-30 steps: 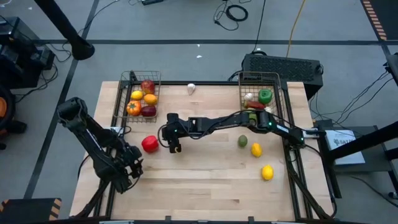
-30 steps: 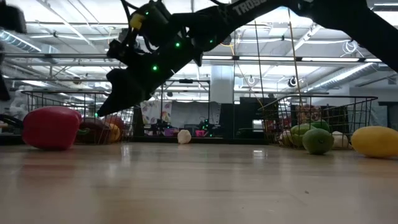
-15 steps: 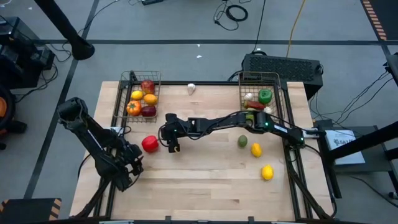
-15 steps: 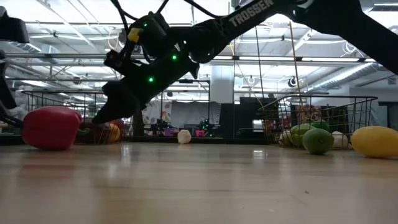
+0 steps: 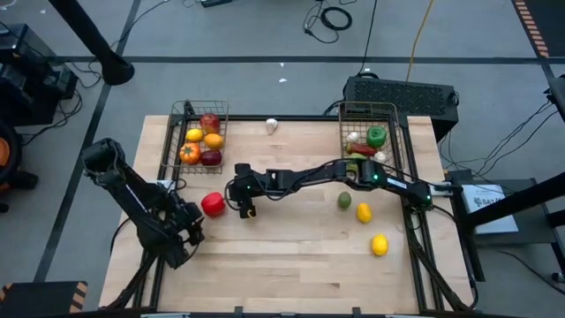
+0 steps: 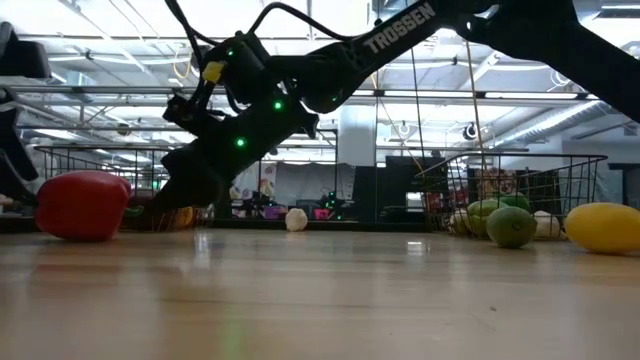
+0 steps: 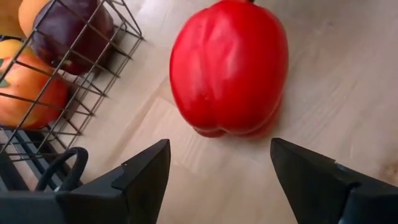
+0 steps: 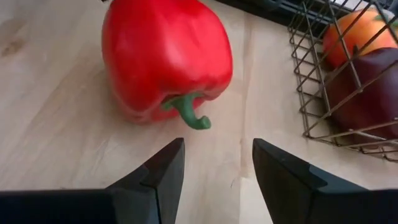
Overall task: Sort produce into baskets
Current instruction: Put the red bell pepper into the right wire basket
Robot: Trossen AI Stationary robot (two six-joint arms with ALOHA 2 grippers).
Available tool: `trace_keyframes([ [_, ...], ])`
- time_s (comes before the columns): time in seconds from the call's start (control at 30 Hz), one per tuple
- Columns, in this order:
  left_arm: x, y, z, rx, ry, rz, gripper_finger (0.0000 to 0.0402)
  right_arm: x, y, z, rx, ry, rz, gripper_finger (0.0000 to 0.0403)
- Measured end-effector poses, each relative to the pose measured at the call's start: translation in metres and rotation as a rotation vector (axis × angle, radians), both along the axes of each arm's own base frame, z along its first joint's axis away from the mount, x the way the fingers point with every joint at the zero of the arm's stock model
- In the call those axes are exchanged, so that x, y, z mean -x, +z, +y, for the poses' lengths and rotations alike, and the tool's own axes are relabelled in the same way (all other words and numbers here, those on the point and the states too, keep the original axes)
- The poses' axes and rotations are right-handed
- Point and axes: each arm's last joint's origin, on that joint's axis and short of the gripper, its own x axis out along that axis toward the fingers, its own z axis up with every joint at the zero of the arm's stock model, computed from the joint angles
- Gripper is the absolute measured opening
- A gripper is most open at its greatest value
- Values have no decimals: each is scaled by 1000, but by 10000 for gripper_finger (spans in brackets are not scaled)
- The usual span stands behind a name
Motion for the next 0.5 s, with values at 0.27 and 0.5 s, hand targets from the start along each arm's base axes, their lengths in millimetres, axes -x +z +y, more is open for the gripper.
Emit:
trace_keyframes([
  [0.27,-10,-1,3,8,-12,11,280,0,0,2,-29,45,-4,181],
  [0.5,-17,-1,11,-23,-1,43,280,1,-1,-1,-3,56,14,181],
])
